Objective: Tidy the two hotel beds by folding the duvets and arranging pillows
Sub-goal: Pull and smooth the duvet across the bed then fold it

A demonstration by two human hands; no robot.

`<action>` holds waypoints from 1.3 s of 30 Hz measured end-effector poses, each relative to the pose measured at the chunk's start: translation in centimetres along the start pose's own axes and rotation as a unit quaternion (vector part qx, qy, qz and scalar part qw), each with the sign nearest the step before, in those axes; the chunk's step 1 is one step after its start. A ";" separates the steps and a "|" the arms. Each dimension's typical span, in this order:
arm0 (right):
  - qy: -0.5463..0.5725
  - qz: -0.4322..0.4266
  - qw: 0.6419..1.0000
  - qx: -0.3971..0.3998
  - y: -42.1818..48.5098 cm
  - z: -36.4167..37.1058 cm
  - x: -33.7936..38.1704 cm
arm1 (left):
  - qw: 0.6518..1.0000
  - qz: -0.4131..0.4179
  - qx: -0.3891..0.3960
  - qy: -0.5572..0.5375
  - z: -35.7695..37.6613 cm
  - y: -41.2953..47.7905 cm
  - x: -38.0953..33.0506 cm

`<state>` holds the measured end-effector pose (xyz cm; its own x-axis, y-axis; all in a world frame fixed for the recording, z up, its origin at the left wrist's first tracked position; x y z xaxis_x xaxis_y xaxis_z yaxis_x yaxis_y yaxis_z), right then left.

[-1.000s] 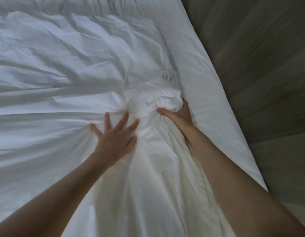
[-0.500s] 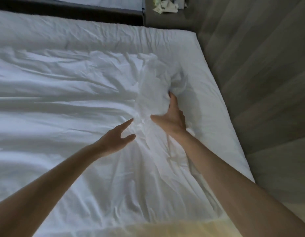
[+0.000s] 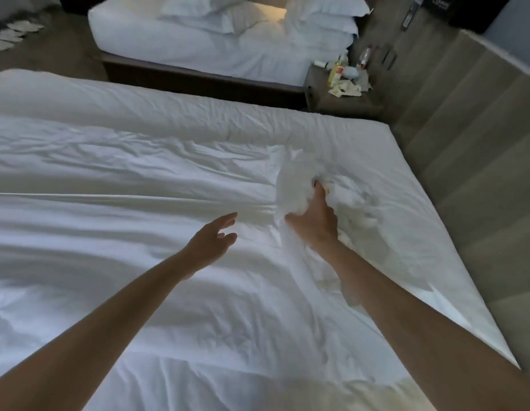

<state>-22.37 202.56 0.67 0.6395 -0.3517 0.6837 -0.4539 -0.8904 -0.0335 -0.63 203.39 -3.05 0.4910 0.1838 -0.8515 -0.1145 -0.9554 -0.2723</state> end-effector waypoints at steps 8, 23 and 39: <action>-0.024 -0.042 0.999 -0.014 -5.5 14.4 20.7 | 1.000 0.003 -0.014 -0.013 -20.1 -1.5 6.2; -0.061 -0.041 0.989 0.127 -7.5 29.1 19.0 | 0.993 -0.108 -0.043 0.030 -26.7 1.4 19.7; -0.229 -0.011 0.973 0.036 2.9 19.2 2.5 | 0.987 -0.045 0.099 0.121 -8.6 2.7 15.0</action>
<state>-10.20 193.58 -11.72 0.8651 -0.4100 0.2890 -0.4036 -0.9110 -0.0845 13.84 201.61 -12.72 0.6955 0.1826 -0.6950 -0.2156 -0.8696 -0.4442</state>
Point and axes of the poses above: each hand's wrist, its own y-axis towards the middle knuckle, its own z-axis out of the palm, x = y × z, the point moved 6 cm from there along y, towards the middle knuckle, and after that the axes turned 9 degrees about -x, right-handed, at the moved point
